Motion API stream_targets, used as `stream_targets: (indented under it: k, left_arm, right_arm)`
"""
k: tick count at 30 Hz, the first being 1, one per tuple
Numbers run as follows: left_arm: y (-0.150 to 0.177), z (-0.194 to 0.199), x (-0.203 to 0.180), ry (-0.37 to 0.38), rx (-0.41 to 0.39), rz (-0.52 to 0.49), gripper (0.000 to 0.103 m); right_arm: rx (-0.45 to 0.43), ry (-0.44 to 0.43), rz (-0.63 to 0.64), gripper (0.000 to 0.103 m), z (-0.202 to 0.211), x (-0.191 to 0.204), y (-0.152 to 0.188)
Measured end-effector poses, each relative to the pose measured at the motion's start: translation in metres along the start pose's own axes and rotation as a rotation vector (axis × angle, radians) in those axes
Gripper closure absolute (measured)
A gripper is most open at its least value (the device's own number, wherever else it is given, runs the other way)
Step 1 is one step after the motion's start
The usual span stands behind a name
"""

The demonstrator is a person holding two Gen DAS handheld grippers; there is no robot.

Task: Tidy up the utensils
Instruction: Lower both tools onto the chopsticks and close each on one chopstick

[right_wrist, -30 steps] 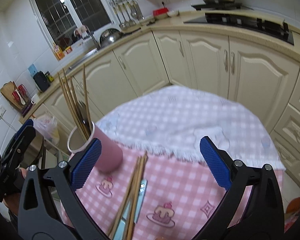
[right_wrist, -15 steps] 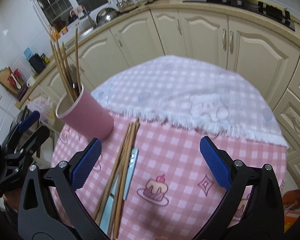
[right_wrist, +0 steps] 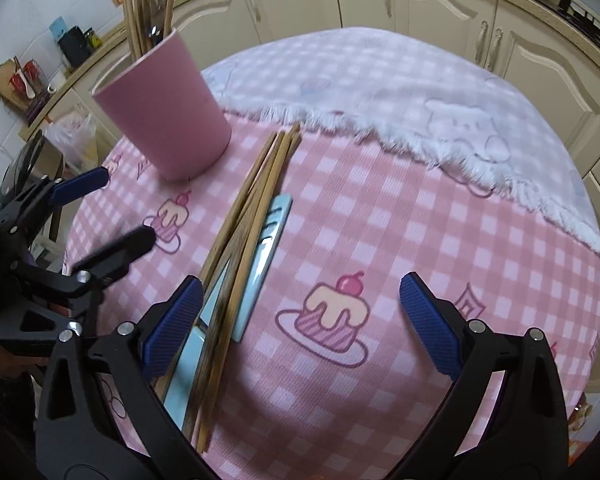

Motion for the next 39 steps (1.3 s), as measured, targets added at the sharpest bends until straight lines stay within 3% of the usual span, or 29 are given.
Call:
stream_targets:
  k: [14, 20, 39]
  left_arm:
    - [0.015, -0.026, -0.015, 0.048, 0.128, -0.059, 0.009]
    - [0.011, -0.031, -0.021, 0.062, 0.143, -0.056, 0.009]
    - [-0.002, -0.038, -0.032, 0.035, 0.168, -0.035, 0.009]
  right_arm:
    - [0.023, 0.052, 0.092, 0.006, -0.010, 0.005, 0.009]
    - [0.023, 0.109, 0.056, 0.006, -0.002, -0.019, 0.012]
    - [0.012, 0.111, 0.016, 0.006, 0.005, -0.033, 0.011]
Point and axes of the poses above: each gripper's, at about its wrist camera, not at the fingertips, and z roughly against the way its jaws point, x to its left, y to its underside, the point moved 6 cm from there along -z, roughly the way its jaws point, and after that the axes turned 9 degrees about -y, right-handed, at the moved point
